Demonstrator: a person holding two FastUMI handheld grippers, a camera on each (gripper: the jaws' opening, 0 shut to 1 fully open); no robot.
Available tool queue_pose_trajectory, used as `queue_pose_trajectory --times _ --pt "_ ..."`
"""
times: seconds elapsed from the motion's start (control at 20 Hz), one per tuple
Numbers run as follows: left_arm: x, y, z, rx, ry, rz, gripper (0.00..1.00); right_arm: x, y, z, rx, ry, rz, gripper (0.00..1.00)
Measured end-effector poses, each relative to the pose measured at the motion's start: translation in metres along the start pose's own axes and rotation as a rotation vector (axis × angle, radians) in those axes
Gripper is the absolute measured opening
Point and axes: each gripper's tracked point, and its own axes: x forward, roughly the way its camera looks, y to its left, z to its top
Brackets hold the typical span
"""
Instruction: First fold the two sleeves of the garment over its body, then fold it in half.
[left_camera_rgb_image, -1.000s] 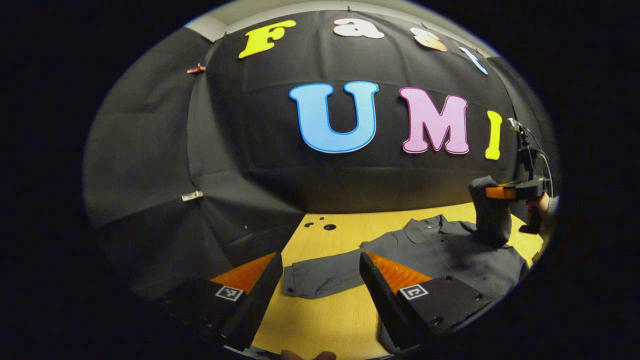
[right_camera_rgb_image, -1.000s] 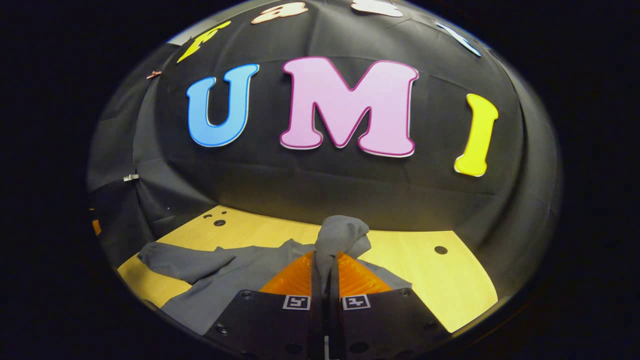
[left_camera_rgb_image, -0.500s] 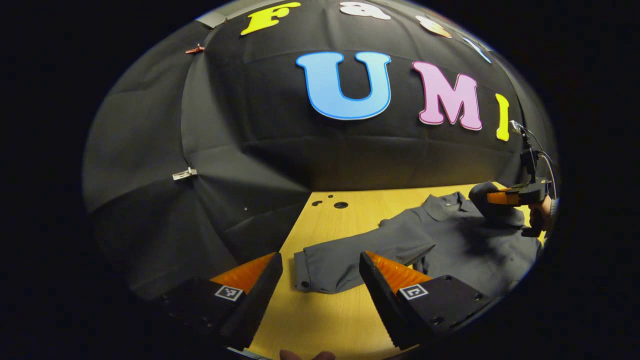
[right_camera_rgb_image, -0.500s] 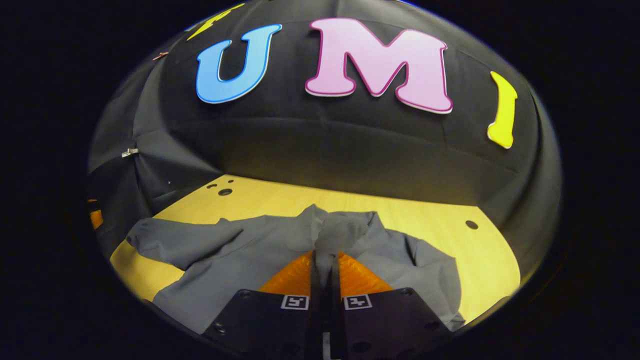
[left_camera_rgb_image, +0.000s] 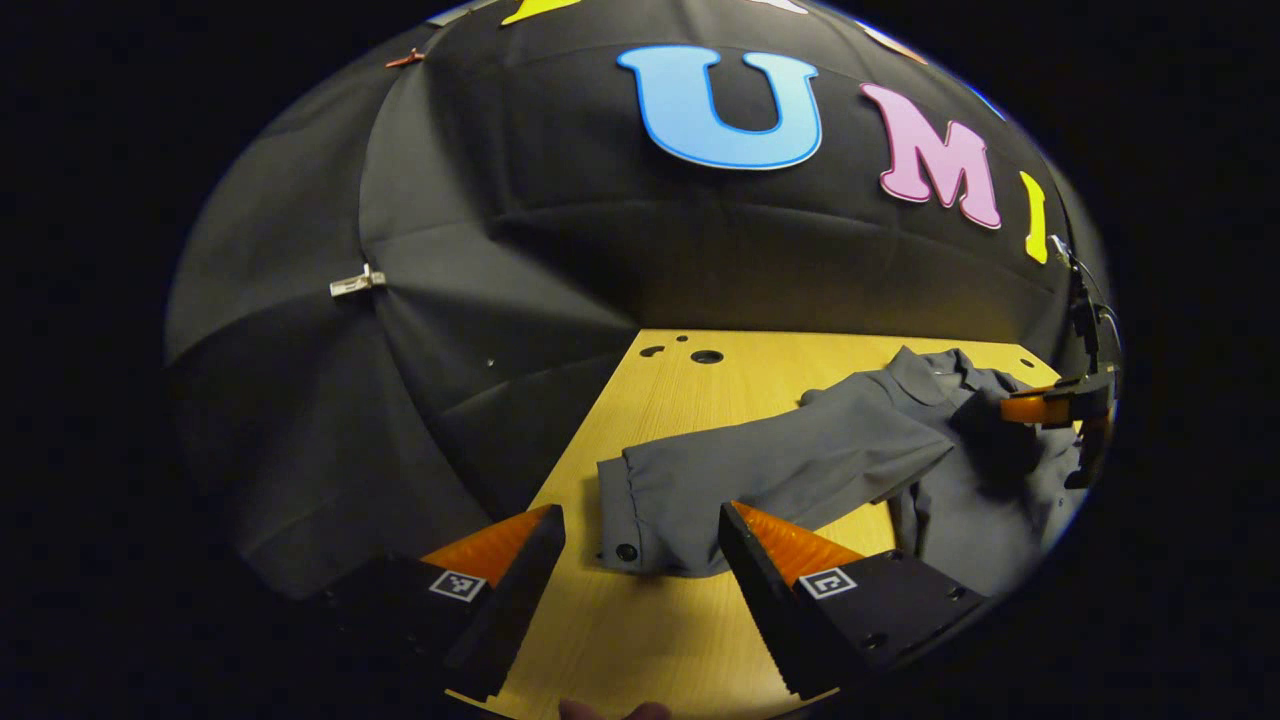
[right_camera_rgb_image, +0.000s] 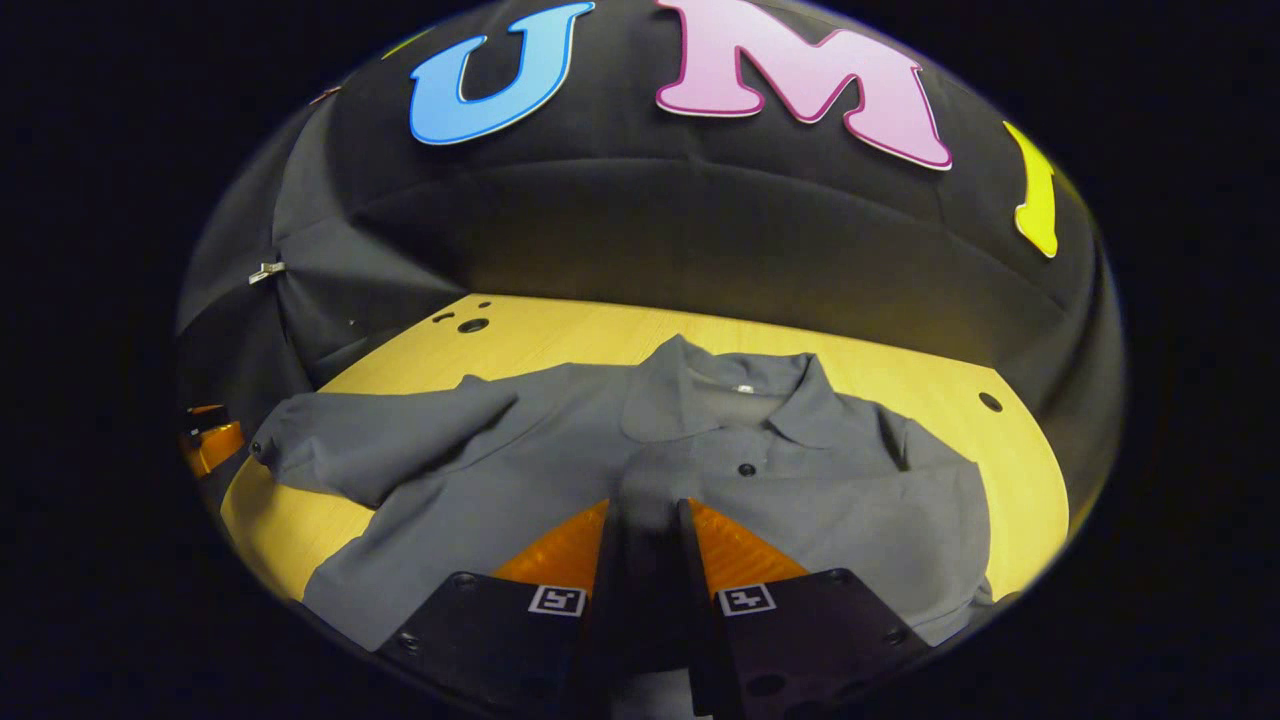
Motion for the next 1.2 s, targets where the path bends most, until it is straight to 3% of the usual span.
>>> queue_pose_trajectory --times 0.1,0.15,0.25,0.3,0.35,0.55,0.7,0.75,1.2 --pt "0.009 0.005 -0.010 -0.012 0.025 0.021 0.98 -0.001 0.008 -0.003 0.008 0.010 0.010 0.41" --pt "0.014 0.007 -0.014 -0.011 0.036 0.030 0.98 -0.002 0.012 -0.004 0.016 0.019 0.017 0.40" --pt "0.024 0.004 -0.023 -0.012 0.059 0.027 0.98 -0.009 0.021 -0.004 0.034 0.028 0.043 0.51" --pt "0.029 0.003 -0.025 -0.015 0.069 0.023 0.98 -0.014 0.024 -0.003 0.038 0.030 0.051 0.49" --pt "0.031 0.001 -0.028 -0.019 0.077 0.018 0.98 -0.021 0.025 -0.001 0.041 0.032 0.051 0.60" --pt "0.041 -0.005 -0.040 -0.029 0.117 -0.002 0.98 -0.053 0.022 0.007 0.046 0.018 0.033 0.74" --pt "0.048 -0.006 -0.045 -0.032 0.139 0.000 0.98 -0.079 0.010 0.008 0.061 0.005 0.006 0.65" --pt "0.052 -0.007 -0.049 -0.031 0.152 0.000 0.98 -0.086 0.005 0.007 0.058 0.004 -0.006 0.74" --pt "0.058 -0.014 -0.056 -0.017 0.189 -0.023 0.97 -0.134 -0.037 -0.029 0.088 0.040 -0.076 0.74"
